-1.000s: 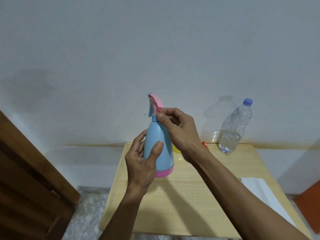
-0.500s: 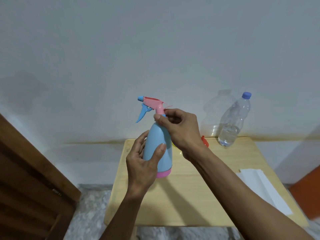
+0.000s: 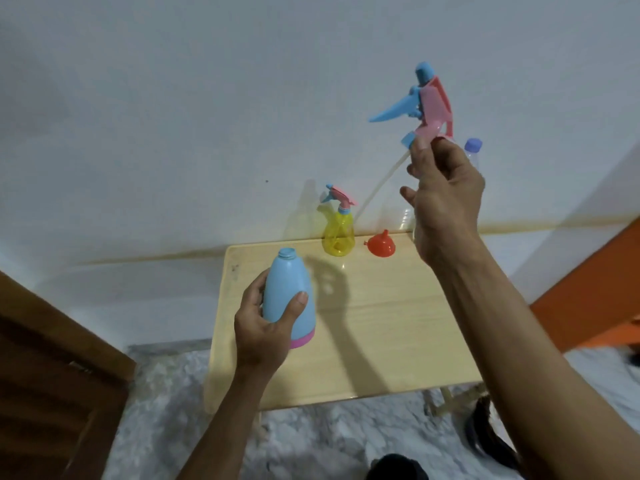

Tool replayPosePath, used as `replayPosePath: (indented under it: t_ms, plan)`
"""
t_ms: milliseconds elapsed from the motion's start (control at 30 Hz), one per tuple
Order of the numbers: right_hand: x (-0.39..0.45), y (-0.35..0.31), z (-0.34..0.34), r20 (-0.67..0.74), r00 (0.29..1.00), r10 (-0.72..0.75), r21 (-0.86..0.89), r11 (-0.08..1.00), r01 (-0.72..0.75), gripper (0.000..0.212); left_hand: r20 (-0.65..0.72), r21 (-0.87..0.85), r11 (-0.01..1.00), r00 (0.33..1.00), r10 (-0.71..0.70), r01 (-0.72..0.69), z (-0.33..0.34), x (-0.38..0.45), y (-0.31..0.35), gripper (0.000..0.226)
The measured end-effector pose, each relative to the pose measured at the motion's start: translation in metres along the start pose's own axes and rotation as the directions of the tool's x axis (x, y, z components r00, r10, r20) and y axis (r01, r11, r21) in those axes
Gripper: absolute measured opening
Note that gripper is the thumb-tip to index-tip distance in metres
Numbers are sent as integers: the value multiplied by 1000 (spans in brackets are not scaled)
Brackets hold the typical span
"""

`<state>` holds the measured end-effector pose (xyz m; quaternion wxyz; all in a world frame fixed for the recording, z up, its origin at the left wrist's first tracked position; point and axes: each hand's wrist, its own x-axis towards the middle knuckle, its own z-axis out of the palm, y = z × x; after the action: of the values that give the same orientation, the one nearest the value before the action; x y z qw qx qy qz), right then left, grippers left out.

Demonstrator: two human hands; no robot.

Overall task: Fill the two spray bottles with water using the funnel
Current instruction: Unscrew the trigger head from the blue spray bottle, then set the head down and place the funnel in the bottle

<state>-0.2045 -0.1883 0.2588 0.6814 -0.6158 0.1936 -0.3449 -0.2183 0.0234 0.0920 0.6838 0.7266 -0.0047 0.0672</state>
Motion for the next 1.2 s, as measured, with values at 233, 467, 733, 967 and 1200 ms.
replayPosePath:
  t_ms: [233,467,733,967,1200]
  plan:
    - [11,115,-41,13,989,150,-296,945,-139,16,4,162,985,998,-66,65,17,17,-37,70]
    - [26,228,-59,42,924,380,-573,767,-290,15,83,177,981,992,-98,82,54,30,-79,71]
    - [46,301,-59,54,856,514,-806,528,-267,27,82,211,962,977,-195,174,88,39,-120,69]
    - [48,319,-55,89,856,509,-908,394,-140,39,56,230,953,975,-217,199,103,37,-130,64]
    - [47,321,-53,72,868,492,-933,341,-116,35,69,267,942,971,-231,205,109,36,-132,70]
